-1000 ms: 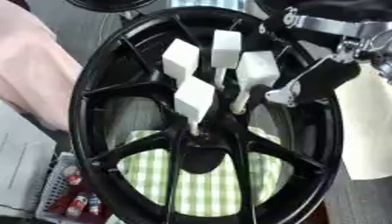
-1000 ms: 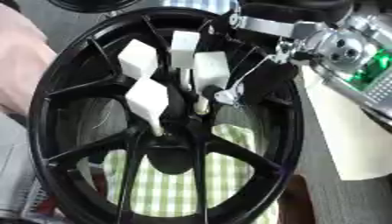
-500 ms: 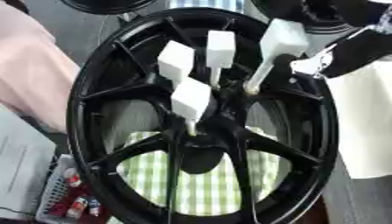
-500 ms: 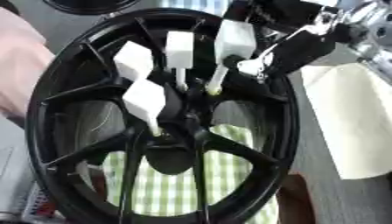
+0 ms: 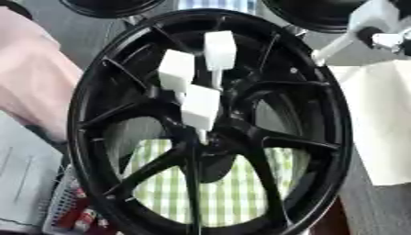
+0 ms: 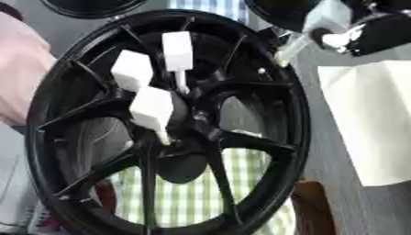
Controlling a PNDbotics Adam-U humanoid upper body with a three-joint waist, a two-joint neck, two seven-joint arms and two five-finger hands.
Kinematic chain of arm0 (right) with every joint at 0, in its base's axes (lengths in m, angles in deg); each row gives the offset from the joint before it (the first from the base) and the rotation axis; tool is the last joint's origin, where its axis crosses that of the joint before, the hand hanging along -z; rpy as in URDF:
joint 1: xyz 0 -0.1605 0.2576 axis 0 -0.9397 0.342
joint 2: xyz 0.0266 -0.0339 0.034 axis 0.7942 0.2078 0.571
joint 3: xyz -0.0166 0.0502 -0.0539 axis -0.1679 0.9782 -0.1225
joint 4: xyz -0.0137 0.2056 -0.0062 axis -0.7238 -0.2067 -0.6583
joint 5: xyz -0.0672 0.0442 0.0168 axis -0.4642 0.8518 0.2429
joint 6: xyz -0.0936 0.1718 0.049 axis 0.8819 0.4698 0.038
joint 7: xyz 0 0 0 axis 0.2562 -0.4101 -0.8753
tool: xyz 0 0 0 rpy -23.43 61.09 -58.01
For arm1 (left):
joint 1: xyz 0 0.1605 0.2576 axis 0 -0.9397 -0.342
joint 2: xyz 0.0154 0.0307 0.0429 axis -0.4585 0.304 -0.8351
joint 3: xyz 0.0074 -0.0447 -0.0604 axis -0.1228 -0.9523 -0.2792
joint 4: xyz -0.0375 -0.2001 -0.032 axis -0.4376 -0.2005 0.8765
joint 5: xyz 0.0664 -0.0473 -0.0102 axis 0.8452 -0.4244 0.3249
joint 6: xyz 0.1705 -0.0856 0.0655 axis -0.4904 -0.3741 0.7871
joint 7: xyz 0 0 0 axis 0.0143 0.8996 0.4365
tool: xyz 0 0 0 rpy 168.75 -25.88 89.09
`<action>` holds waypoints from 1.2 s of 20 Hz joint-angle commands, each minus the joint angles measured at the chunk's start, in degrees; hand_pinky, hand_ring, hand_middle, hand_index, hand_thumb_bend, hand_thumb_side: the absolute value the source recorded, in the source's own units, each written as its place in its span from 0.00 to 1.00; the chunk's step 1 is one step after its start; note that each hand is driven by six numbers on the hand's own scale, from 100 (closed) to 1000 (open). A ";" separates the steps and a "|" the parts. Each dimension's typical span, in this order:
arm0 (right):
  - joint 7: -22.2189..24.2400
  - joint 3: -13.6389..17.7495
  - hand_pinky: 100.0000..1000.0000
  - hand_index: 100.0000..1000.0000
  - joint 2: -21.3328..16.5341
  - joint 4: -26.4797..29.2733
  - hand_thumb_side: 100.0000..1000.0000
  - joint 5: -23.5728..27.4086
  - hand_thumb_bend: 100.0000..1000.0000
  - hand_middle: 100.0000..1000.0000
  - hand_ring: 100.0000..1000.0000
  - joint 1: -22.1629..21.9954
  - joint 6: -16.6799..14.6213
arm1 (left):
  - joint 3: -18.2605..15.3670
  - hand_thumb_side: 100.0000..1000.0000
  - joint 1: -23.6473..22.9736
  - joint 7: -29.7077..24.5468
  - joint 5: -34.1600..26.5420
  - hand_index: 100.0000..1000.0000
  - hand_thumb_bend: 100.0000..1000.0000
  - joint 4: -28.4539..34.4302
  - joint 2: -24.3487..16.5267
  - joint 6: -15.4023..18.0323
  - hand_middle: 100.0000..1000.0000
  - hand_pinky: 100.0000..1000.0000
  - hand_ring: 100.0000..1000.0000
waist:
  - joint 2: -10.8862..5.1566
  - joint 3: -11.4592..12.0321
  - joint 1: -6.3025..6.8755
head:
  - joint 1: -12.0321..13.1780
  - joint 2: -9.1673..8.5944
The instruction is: Pull the pin out of the wheel hub.
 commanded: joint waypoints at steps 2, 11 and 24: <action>-4.12 7.46 0.73 0.52 1.48 -6.19 0.00 -4.32 0.13 0.33 0.58 -4.26 1.92 | -0.78 0.70 0.01 0.52 0.22 0.65 0.26 1.07 -0.89 0.03 0.68 0.72 0.74 | -1.52 -0.20 0.20 | 0.48 -0.50; -12.10 20.43 0.74 0.56 6.38 -18.39 0.00 -3.04 0.25 0.38 0.61 -14.97 -5.07 | -0.65 0.70 0.23 0.38 0.13 0.65 0.26 1.16 -0.97 0.12 0.68 0.72 0.74 | -1.50 0.27 0.39 | -0.67 -0.76; -24.42 34.10 0.80 0.77 9.30 -16.97 0.77 6.15 0.16 0.69 0.81 -23.33 -12.85 | 0.09 0.70 1.26 -0.31 -0.21 0.65 0.27 1.23 -0.98 0.00 0.68 0.72 0.74 | -1.18 2.31 0.02 | -2.63 -1.30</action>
